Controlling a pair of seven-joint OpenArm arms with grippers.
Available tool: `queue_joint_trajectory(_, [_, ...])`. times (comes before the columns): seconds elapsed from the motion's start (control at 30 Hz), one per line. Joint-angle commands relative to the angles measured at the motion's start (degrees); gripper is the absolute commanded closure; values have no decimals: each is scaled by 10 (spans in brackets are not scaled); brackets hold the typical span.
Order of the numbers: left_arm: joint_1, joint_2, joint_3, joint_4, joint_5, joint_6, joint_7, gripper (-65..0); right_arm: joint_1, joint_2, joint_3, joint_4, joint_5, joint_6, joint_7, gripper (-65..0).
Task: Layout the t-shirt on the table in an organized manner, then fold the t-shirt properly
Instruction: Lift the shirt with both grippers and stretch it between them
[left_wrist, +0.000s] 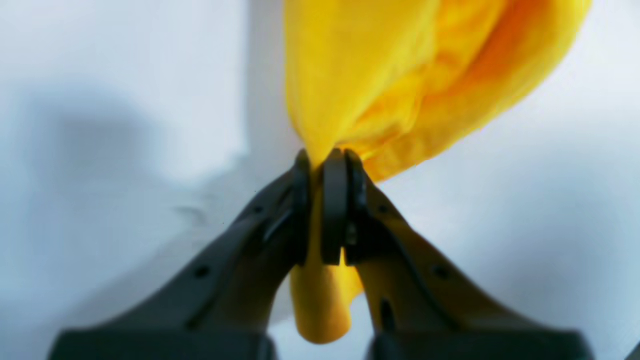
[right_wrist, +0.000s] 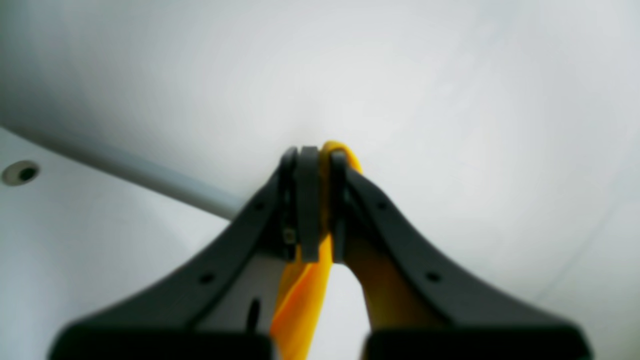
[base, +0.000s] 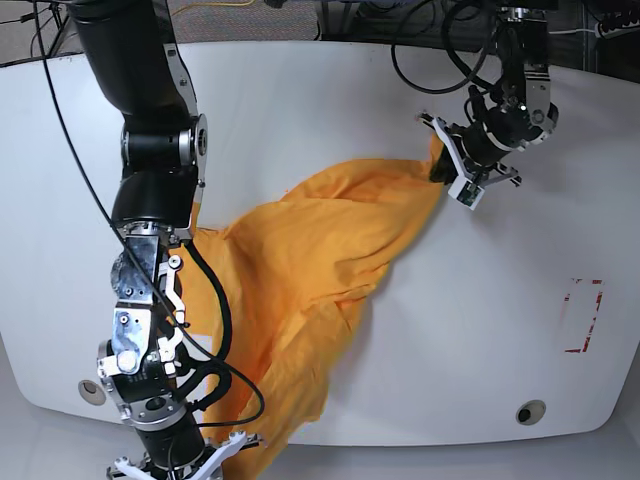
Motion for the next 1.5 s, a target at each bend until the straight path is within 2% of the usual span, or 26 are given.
queue_joint_trajectory(0.0, [-33, -12, -16, -6, -7, -22, -15, 0, 38, -1, 0, -7, 0, -5, 23, 0])
queue_joint_trajectory(0.1, [-48, -14, -48, 1, -7, -45, -12, 0, 55, 3, 0, -25, 1, -5, 23, 0])
queue_joint_trajectory(0.33, [-82, -15, -115, 66, -5, -52, -6, 0, 92, 15, 0, -53, 1, -5, 23, 0])
queue_joint_trajectory(0.5, [-132, -47, -145, 104, -7, -52, 52, 0, 129, 36, 0, -97, 1, -5, 23, 0])
queue_joint_trajectory(0.63, [-180, -49, -189, 110, -8, -55, 90, 0, 158, 43, 0, -130, 1, -5, 33, 0])
queue_joint_trajectory(0.77, [-234, -51, -228, 118, -8, -71, 123, 0, 189, 59, 0, -168, 1, -4, 38, 0])
queue_joint_trajectory(0.87, [-279, -69, -255, 120, -8, -71, 160, 0, 219, 70, 0, -206, 2, -4, 39, 0])
queue_joint_trajectory(1.0, [-342, -97, -262, 120, -8, -71, 207, 0, 254, 74, 0, -239, 2, -4, 45, 0])
queue_joint_trajectory(1.23, [-437, -123, -261, 120, -8, -71, 255, 0, 305, 92, 0, -287, 3, -3, 51, 0])
queue_joint_trajectory(1.47, [-539, -137, -243, 118, -8, -71, 297, 0, 307, 101, -1, -306, 15, -3, 48, 0])
